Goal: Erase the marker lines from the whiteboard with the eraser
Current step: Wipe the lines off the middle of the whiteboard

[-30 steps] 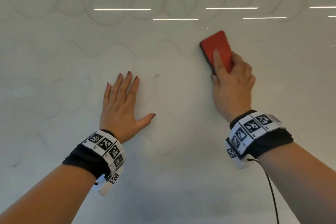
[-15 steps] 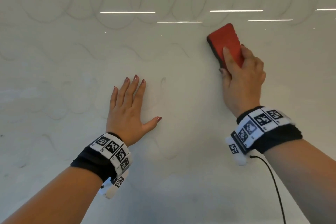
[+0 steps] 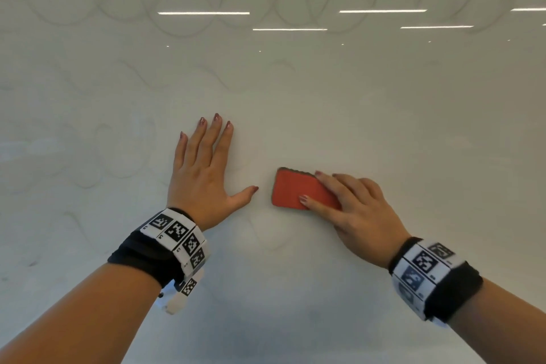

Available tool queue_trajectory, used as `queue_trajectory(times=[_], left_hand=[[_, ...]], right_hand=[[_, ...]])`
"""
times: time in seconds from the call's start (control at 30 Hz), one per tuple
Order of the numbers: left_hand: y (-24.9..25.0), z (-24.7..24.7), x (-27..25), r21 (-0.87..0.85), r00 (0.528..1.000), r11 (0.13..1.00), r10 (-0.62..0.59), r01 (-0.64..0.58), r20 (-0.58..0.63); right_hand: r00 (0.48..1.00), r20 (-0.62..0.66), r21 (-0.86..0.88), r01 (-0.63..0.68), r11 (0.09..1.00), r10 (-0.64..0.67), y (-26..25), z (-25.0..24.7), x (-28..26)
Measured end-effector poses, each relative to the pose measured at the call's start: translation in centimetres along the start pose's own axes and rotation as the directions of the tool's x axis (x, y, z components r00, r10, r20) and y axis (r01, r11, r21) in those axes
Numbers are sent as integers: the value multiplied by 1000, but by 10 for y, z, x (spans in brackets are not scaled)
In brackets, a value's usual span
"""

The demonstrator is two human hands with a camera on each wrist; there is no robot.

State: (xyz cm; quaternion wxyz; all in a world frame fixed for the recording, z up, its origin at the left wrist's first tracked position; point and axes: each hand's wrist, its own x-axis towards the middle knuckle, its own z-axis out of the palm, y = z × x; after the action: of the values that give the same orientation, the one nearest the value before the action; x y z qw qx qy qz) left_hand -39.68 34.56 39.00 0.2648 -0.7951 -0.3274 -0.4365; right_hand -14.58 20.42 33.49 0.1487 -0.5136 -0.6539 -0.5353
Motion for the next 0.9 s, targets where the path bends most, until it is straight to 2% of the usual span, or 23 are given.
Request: queue_trajectory(times=[0.07, 0.13, 0.2, 0.27, 0.33, 0.4, 0.47, 0.5, 0.57, 0.6, 0.67, 0.7, 0.77, 0.83, 0.9], left_hand=[[-1, 0, 0, -3, 1000, 1000, 5, -5, -3], [-2, -1, 0, 2, 1000, 1000, 8, -8, -8], [-3, -1, 0, 2, 1000, 1000, 16, -16, -14], [-4, 0, -1, -3, 1000, 1000, 20, -20, -22], [-4, 1, -1, -8, 999, 1000, 25, -25, -28], [-4, 2, -1, -12, 999, 1000, 24, -24, -35], [-4, 2, -1, -11, 999, 1000, 21, -21, -32], [-4, 2, -1, -12, 999, 1000, 19, -19, -27], [-5, 2, -1, -11, 1000, 1000, 20, -20, -18], [-5, 2, -1, -8, 1000, 1000, 20, -20, -15], [-4, 1, 0, -4, 1000, 1000, 18, -18, -14], [-4, 1, 0, -4, 1000, 1000, 17, -17, -14], [-3, 2, -1, -10, 1000, 1000, 17, -17, -20], [-3, 3, -1, -21, 999, 1000, 18, -19, -37], [-4, 4, -1, -26, 999, 999, 23, -24, -48]], right_hand=[[999, -29, -15, -16, 1000, 16, 11, -2, -8], [992, -90, -17, -95, 995, 93, 17, -4, -2], [954, -171, 19, -246, 969, 246, 13, -3, 9], [892, -207, 91, -392, 915, 402, -1, 0, 18], [865, -196, 139, -443, 886, 463, -22, 8, 16], [918, -152, 126, -350, 928, 367, -48, 19, 2], [990, -39, 107, -129, 986, 134, -76, 29, -25], [999, 33, 108, -6, 994, 2, -89, 33, -40], [960, 181, 121, 194, 973, -214, -106, 37, -66], [930, 238, 129, 256, 958, -281, -108, 38, -74], [895, 285, 127, 319, 939, -343, -103, 38, -77], [899, 273, 122, 320, 940, -342, -98, 39, -75], [949, 190, 121, 233, 965, -253, -88, 36, -66], [993, 96, 128, 62, 990, -74, -78, 31, -50], [993, 35, 136, -114, 984, 110, -76, 27, -34]])
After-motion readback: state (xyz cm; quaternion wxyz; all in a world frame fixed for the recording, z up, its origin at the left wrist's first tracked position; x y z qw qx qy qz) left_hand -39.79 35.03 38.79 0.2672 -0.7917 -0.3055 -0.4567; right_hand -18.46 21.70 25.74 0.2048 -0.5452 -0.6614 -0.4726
